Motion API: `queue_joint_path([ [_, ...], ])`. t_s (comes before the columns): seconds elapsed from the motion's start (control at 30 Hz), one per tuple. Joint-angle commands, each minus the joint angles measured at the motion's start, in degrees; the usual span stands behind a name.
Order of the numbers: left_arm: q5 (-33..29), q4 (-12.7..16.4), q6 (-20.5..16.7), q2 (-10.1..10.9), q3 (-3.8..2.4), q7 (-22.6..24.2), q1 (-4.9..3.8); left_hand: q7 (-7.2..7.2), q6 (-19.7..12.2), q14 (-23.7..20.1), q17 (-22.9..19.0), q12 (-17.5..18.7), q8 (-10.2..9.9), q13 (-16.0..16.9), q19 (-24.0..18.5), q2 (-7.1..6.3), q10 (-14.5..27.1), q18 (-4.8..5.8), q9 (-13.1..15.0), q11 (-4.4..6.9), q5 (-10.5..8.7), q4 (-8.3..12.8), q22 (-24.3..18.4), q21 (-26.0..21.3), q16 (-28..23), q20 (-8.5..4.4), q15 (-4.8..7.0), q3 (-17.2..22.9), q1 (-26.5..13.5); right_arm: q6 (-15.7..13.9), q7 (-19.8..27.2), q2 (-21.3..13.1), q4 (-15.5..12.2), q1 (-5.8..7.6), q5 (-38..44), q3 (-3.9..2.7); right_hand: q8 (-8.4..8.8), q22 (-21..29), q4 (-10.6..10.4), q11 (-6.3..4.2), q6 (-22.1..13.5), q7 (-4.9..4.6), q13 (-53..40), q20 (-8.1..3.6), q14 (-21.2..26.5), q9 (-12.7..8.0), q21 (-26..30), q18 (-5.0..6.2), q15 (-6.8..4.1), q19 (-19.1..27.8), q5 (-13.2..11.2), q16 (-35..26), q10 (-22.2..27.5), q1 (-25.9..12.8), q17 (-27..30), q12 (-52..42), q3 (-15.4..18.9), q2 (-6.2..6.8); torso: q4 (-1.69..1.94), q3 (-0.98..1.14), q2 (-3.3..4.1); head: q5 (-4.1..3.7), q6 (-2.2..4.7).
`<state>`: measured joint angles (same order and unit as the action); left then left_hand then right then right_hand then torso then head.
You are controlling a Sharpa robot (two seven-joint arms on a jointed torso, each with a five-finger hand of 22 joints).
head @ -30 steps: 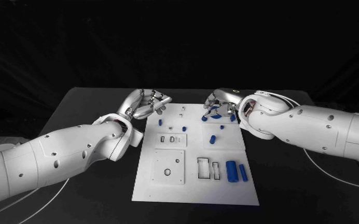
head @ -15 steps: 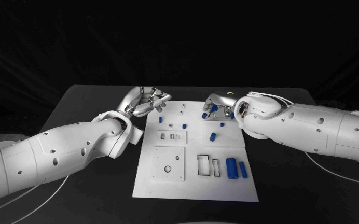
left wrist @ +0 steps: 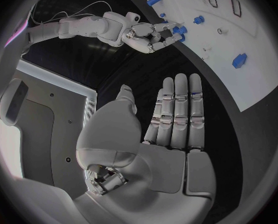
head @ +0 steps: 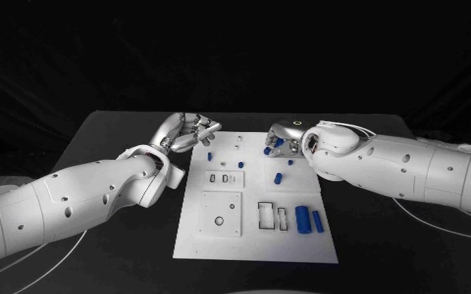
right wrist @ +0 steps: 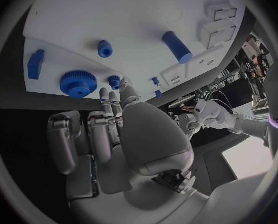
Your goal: Assemble the parts on the task board
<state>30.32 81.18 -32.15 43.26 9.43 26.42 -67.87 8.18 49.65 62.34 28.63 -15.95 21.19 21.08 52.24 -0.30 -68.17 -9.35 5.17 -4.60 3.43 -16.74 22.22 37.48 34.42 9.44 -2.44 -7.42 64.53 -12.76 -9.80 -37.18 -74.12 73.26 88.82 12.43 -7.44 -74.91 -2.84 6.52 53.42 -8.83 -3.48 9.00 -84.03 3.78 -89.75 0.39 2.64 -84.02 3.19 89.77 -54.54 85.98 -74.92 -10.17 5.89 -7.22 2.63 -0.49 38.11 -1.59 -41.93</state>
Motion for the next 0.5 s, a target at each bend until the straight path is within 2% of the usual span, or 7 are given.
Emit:
queue_joint_path([
  [0.03, 0.3, 0.2, 0.7, -0.1, -0.06, 0.9, -0.09, -0.09, 0.3, -0.5, 0.0, 0.1, -0.2, 0.1, -0.4, 0.45, 0.3, -1.05, 0.1, -0.12, -0.27, 0.1, 0.0, -0.2, -0.3, -0.04, 0.0, -0.4, 0.1, -0.2, -0.8, 0.3, 0.3, -0.11, 1.2, -0.04, 0.33, -15.1, 0.0, -0.04, -0.3, 0.13, -0.1, -0.19, -6.0, 0.0, -0.2, -0.39, -0.23, -6.0, -0.2, 0.2, 0.3, 0.5, -15.1, 0.3, -0.5, -0.23, 0.04, 0.0, 0.01, 0.03, -0.07],
  [0.5, 0.3, 0.2, 0.7, 0.0, -0.06, 0.8, -0.11, -0.09, 0.4, -0.5, 0.1, 0.1, -0.3, 0.1, -0.4, 0.51, 0.3, -1.05, 0.1, -0.12, -0.26, 0.1, 0.0, -0.3, -0.3, -0.03, -0.01, -0.4, 0.2, 1.4, -2.0, 1.7, 1.7, -0.39, 1.2, -0.14, 0.59, -15.1, -0.3, -0.59, 1.3, 0.69, -0.1, -0.53, -6.0, 0.2, -0.2, -0.39, -0.72, -6.0, -0.2, 0.2, -1.9, 0.6, -15.1, 0.7, -1.5, -1.05, -0.04, 0.01, -0.09, 0.15, -0.44],
])
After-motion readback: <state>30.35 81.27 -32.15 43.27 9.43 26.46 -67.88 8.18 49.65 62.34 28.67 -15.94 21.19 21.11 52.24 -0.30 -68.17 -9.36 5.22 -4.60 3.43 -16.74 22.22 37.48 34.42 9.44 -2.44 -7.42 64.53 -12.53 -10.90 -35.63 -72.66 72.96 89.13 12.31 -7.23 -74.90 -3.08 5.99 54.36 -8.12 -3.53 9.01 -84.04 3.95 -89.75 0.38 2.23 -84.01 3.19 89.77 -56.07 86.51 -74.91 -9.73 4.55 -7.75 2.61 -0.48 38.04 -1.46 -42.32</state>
